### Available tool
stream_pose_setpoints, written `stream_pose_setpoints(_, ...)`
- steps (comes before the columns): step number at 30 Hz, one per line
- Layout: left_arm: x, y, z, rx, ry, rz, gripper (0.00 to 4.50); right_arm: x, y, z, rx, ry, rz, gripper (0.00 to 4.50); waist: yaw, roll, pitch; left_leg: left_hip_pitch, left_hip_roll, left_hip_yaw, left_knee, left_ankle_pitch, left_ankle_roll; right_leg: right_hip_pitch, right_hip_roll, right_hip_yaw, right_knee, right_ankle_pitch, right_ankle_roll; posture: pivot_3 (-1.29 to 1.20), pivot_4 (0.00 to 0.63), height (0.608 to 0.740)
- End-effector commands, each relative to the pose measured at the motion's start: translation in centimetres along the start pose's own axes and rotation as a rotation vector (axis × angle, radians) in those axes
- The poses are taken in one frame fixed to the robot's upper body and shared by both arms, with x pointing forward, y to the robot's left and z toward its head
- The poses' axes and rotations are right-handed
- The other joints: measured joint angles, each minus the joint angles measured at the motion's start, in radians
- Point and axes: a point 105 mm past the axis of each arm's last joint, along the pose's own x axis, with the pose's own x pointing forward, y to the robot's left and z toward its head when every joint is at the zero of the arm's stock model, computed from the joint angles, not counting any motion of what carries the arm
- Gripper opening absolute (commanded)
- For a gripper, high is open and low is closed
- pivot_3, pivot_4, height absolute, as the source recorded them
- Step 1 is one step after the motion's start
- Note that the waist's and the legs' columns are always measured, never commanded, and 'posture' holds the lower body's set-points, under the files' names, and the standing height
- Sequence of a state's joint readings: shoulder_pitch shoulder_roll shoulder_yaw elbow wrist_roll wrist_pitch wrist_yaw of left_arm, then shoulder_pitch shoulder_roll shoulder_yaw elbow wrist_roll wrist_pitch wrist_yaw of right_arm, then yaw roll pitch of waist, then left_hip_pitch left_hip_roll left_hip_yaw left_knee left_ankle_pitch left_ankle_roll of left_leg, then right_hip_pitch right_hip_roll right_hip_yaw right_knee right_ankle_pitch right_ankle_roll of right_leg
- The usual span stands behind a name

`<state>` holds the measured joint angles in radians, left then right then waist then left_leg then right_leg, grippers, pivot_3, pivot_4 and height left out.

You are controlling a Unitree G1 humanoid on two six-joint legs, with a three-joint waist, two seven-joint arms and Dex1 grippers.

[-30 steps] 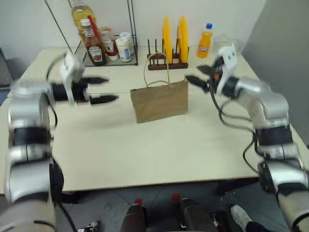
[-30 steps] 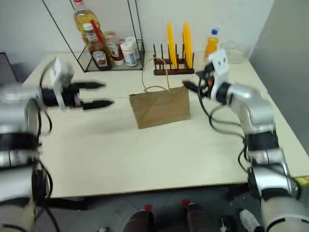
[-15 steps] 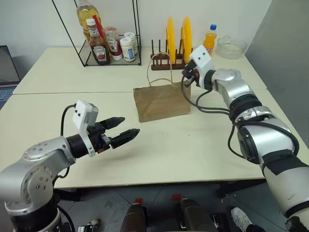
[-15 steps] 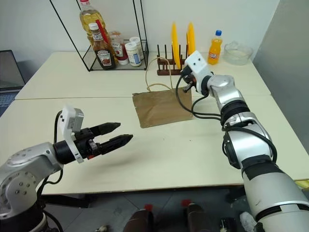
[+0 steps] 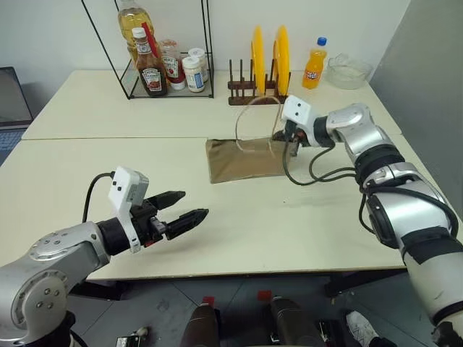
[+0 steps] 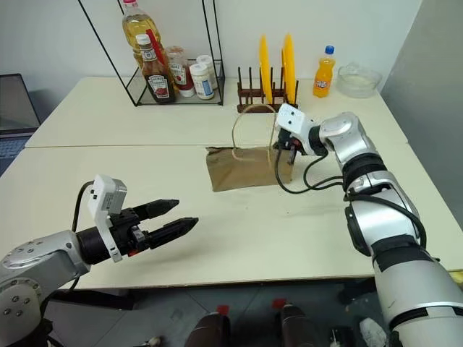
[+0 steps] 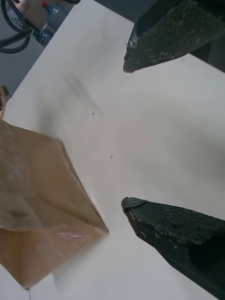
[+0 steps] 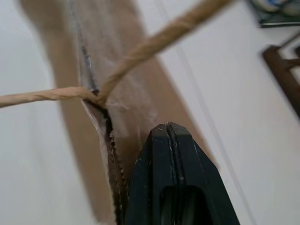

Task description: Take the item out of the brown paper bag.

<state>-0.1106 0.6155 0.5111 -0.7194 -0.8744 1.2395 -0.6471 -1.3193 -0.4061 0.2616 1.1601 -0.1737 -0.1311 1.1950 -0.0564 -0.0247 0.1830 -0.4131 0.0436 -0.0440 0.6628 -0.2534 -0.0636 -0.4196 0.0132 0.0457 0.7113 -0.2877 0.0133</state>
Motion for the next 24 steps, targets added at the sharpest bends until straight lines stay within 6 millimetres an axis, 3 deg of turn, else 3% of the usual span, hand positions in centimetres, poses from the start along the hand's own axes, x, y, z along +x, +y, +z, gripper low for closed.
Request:
stream_pose_setpoints(1,0.0,-0.6,0.2,0.021,0.003,-0.045,4.5,-1.0,1.8,0.8,-0.057,-0.011,0.163,0.03,0.0,0.0,0.0,0.0,0.0,0.0,0.0,0.0,0.0,0.0,0.0,0.0,0.0,0.0,0.0,0.0,0.15,0.74)
stream_pose_setpoints(8,-0.1,-0.7,-0.8,0.019,0.065,-0.088,4.5,-3.2,7.6,0.4,-0.027,-0.032,0.334,0.03,0.01,0.001,0.001,0.004,0.001,-0.003,0.0,0.0,0.0,0.004,0.0,-0.001,-0.001,-0.001,-0.001,0.0,0.15,0.74)
stream_pose_setpoints(15,-0.4,-0.7,-1.5,0.018,0.098,-0.104,4.5,-4.7,8.8,2.1,0.008,-0.167,0.246,0.03,0.01,0.002,0.001,0.009,-0.001,-0.001,-0.002,0.0,0.0,0.009,0.001,-0.001,-0.001,-0.003,-0.003,0.0,0.15,0.74)
stream_pose_setpoints(18,-0.7,-1.0,-2.2,0.007,0.126,-0.126,4.5,-6.1,10.6,2.3,-0.027,-0.194,0.272,0.03,0.013,0.002,0.001,0.012,-0.001,-0.003,-0.003,-0.001,0.0,0.012,0.001,-0.002,-0.002,-0.007,-0.005,0.0,0.15,0.74)
stream_pose_setpoints(21,-0.7,-1.3,-3.0,0.003,0.161,-0.156,4.5,-6.7,14.3,1.6,-0.044,-0.198,0.364,0.89,0.024,0.002,0.001,0.012,-0.001,-0.005,-0.003,-0.001,0.0,0.013,0.002,-0.002,-0.002,-0.008,-0.005,0.0,0.15,0.74)
stream_pose_setpoints(24,-0.4,-1.2,-2.9,0.037,0.18,-0.172,4.5,-5.9,16.4,0.4,-0.084,-0.19,0.373,2.0,0.025,0.002,0.001,0.013,-0.001,-0.005,-0.003,-0.001,0.0,0.014,0.002,-0.002,-0.003,-0.008,-0.005,0.0,0.15,0.74)
